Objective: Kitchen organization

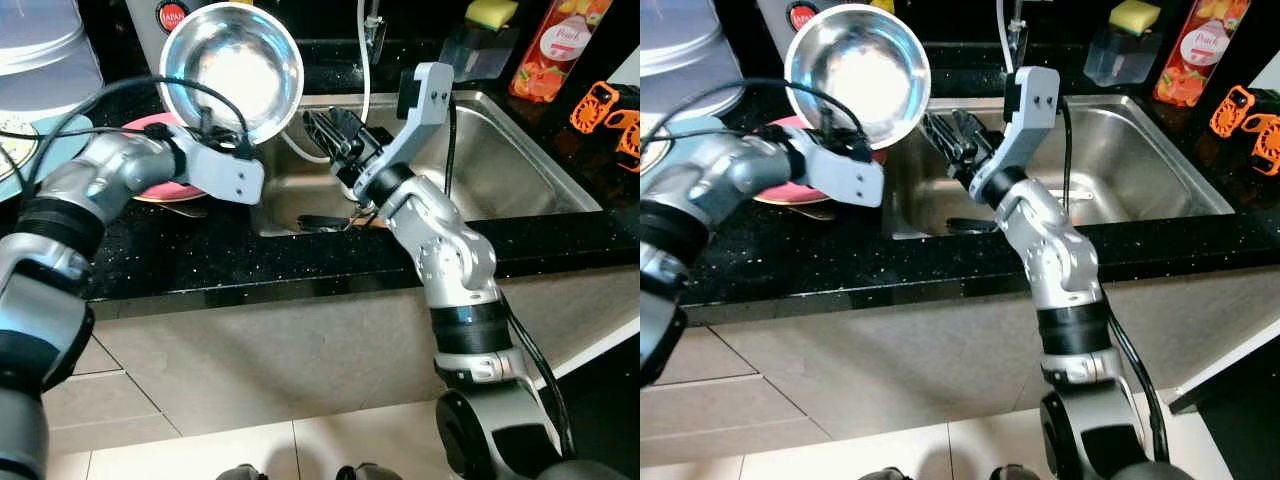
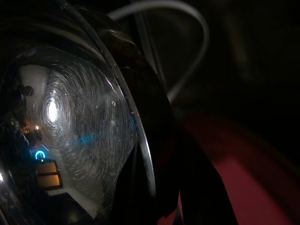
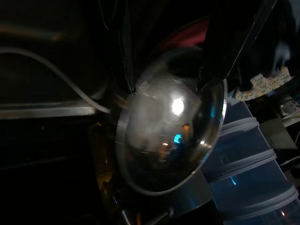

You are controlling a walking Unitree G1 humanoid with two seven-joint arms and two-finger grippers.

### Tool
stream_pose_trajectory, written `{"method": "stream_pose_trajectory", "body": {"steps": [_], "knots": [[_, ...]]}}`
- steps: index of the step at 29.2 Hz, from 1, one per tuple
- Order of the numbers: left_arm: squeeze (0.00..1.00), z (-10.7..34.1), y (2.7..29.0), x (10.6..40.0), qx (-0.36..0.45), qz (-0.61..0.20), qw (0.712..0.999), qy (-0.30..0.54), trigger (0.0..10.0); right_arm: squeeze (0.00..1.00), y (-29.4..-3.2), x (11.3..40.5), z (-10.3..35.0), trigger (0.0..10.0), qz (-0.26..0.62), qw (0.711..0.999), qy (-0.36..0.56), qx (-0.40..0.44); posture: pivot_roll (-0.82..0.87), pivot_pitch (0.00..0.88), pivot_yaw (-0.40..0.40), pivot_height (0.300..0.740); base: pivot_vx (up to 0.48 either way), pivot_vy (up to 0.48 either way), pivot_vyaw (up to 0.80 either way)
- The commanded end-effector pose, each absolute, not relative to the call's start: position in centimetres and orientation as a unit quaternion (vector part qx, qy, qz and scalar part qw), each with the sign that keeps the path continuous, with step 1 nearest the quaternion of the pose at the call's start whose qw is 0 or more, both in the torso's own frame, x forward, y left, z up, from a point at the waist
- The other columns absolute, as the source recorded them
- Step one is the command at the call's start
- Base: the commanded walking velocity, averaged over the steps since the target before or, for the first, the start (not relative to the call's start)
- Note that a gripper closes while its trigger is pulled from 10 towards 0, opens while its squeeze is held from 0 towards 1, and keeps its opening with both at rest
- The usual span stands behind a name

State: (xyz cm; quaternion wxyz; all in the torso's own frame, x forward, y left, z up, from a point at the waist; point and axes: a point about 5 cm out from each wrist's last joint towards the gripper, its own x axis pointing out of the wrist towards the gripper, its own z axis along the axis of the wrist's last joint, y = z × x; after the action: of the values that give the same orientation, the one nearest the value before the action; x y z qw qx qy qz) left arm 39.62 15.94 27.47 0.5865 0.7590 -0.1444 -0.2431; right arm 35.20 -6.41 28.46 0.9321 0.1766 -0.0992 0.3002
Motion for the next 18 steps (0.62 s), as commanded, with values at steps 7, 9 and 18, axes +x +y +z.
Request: {"method": "stream_pose_trajectory", "body": {"steps": [7, 9, 18], "knots": [[0.0, 28.6, 12.6, 39.3, 0.779, -0.237, 0.535, -0.225, 10.0, 0.0, -7.0, 36.9, 27.1, 10.0, 0.234, 0.956, -0.032, 0.175, 0.09, 0.026, -0.035, 0.74, 0.0, 0.0, 0.0], [0.0, 28.6, 12.2, 39.2, 0.779, -0.237, 0.531, -0.236, 10.0, 0.0, -7.3, 37.1, 26.8, 10.0, 0.217, 0.96, -0.022, 0.173, 0.09, 0.026, -0.036, 0.74, 0.0, 0.0, 0.0], [0.0, 28.7, 15.5, 40.5, 0.804, -0.154, 0.547, -0.174, 10.0, 0.0, -9.5, 36.3, 29.9, 10.0, 0.208, 0.954, -0.113, 0.181, 0.1, 0.031, -0.034, 0.74, 0.0, 0.0, 0.0]]}}
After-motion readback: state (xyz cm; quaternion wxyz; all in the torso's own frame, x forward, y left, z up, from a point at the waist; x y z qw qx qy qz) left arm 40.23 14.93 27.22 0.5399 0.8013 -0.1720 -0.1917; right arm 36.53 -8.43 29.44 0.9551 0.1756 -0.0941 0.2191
